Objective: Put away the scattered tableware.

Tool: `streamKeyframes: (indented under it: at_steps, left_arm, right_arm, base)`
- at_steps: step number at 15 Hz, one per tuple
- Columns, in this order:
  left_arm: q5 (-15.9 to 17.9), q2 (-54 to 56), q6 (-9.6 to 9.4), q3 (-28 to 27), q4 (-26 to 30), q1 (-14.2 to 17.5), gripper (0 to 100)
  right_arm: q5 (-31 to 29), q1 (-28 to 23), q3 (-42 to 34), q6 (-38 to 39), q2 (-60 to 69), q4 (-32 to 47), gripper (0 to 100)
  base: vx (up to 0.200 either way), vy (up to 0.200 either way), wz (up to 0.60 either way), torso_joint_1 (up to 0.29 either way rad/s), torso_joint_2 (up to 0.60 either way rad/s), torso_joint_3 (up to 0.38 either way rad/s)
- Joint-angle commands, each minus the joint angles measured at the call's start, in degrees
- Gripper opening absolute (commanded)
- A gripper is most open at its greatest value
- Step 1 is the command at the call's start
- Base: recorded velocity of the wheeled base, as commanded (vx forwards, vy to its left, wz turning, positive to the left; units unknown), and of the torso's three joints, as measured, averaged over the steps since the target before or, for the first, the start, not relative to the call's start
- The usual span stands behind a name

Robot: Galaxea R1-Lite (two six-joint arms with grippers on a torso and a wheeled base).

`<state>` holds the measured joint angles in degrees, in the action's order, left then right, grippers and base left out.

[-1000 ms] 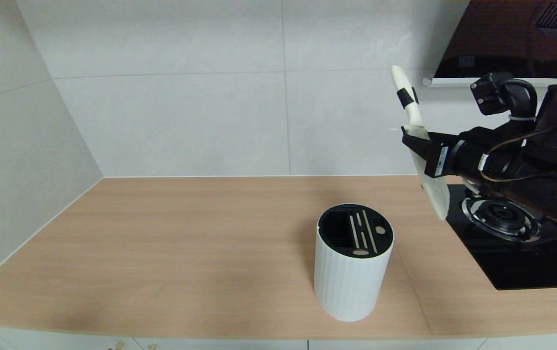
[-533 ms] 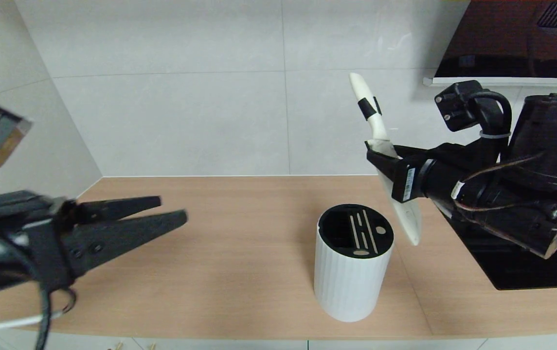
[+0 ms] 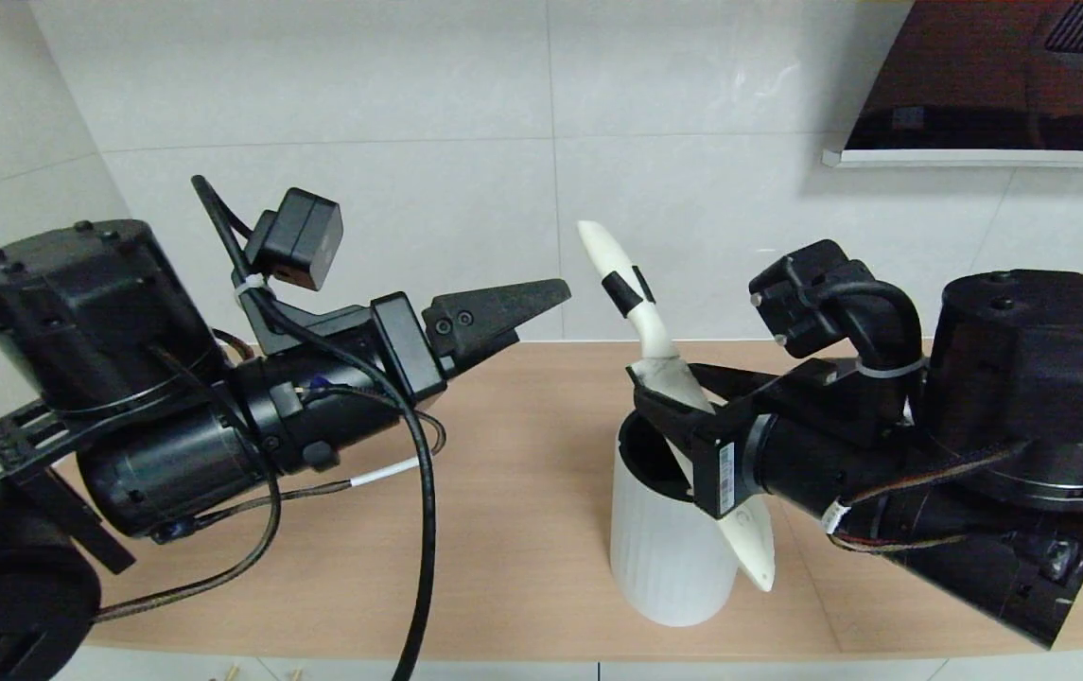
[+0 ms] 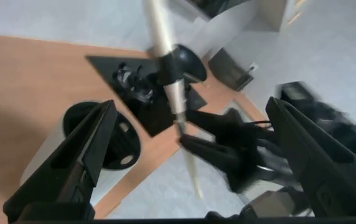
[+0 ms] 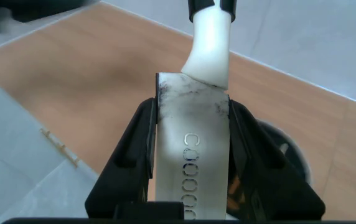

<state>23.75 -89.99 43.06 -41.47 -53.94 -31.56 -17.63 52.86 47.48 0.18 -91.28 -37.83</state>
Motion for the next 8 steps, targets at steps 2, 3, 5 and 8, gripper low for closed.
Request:
streamKeyframes:
  at_steps: [2, 3, 5, 8]
  left_arm:
    - [-0.1, -2.3, 0.01, -0.1, -0.3, -0.3, 100]
    - [-0.1, -2.8, -0.08, -0.1, -0.5, -0.3, 100]
    - [-2.9, -4.8, -1.48, 0.0, -2.7, -1.8, 100]
    - [-7.4, -7.7, -2.36, -0.1, -7.1, -4.8, 100]
  right_arm:
    - [0.0, 2.8, -0.8, 0.1, 0.0, -0.1, 0]
    - [0.0, 3.8, -1.1, 0.1, -0.1, -0.1, 0]
    - [0.0, 4.8, -1.2, 0.1, -0.5, -0.1, 0]
    - [0.0, 5.6, -1.5, 0.1, -0.7, -0.1, 0]
  base:
    - [0.000, 0.000, 0.00, 0.000, 0.00, 0.000]
    - [0.000, 0.000, 0.00, 0.000, 0.00, 0.000]
    - [0.000, 0.000, 0.00, 0.000, 0.00, 0.000]
    - [0.000, 0.000, 0.00, 0.000, 0.00, 0.000]
